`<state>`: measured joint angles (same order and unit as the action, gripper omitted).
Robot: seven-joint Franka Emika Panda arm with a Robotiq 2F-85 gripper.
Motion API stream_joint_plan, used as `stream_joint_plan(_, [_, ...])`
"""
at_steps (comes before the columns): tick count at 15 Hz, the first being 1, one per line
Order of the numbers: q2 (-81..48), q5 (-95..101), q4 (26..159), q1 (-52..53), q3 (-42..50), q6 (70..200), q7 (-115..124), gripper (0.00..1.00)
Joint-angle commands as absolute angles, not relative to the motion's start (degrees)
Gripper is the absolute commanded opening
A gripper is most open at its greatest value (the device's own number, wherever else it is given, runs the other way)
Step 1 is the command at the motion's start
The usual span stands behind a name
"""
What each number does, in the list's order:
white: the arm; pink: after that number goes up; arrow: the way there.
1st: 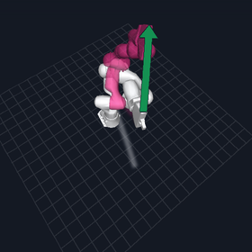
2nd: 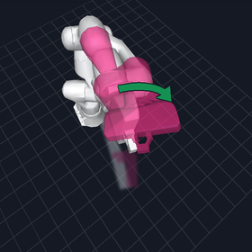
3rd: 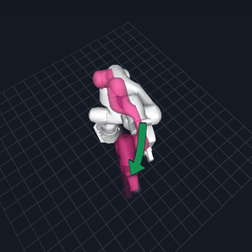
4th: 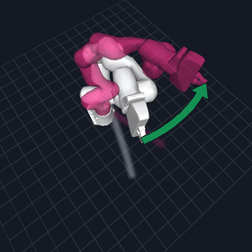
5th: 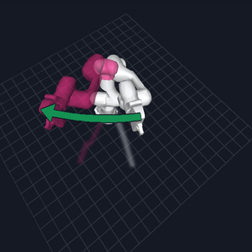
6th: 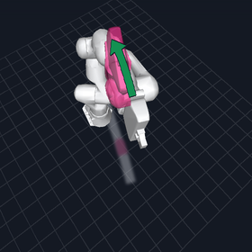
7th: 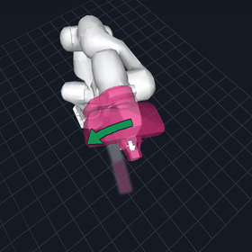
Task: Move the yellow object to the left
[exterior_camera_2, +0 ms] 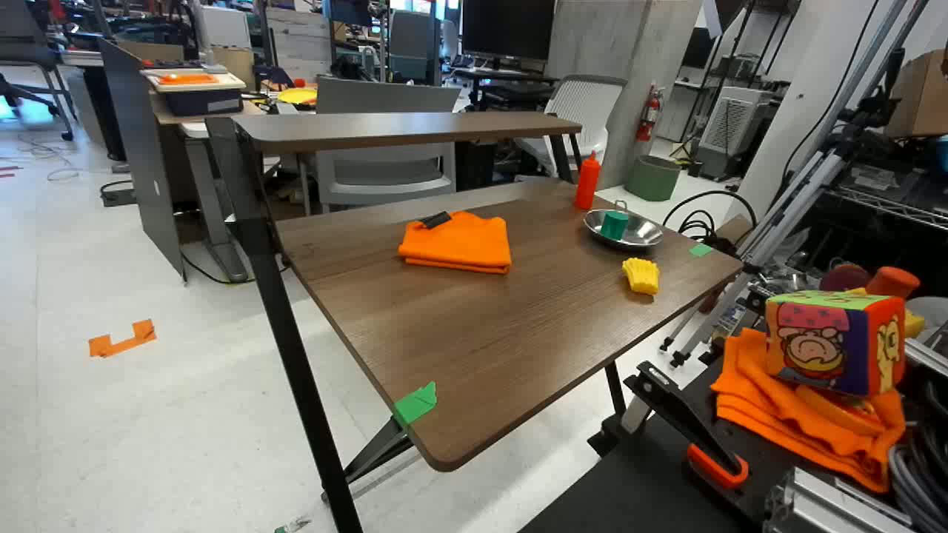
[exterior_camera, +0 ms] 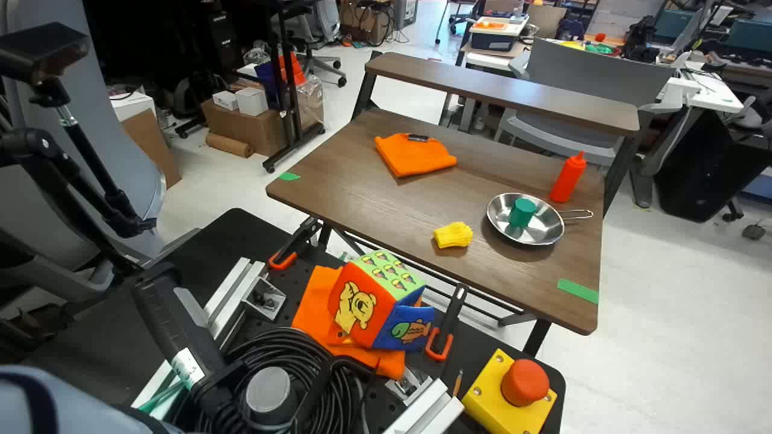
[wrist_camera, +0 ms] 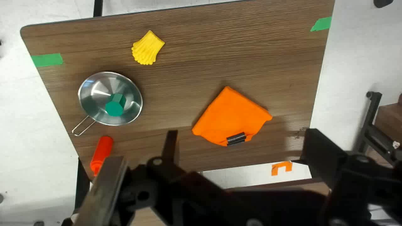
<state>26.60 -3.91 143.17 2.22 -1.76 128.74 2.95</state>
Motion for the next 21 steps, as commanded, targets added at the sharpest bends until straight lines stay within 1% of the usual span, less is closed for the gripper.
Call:
stream_joint_plan(1, [26.6, -3.9, 143.1, 2.1, -1.8, 128.6, 2.9, 1.00])
stream_joint_plan(9, [26.6, -3.9, 143.1, 2.1, -1.8, 128.6, 2.9, 1.00])
stream_joint_plan(13, [25.8, -2.9, 144.4, 0.5, -1.0, 130.8, 2.9, 1.00])
stream_joint_plan(17, [23.6, -2.6, 146.4, -1.7, 0.5, 131.1, 2.8, 1.00])
stream_joint_plan(21, [19.3, -2.8, 147.6, -3.5, 2.1, 134.1, 2.7, 1.00])
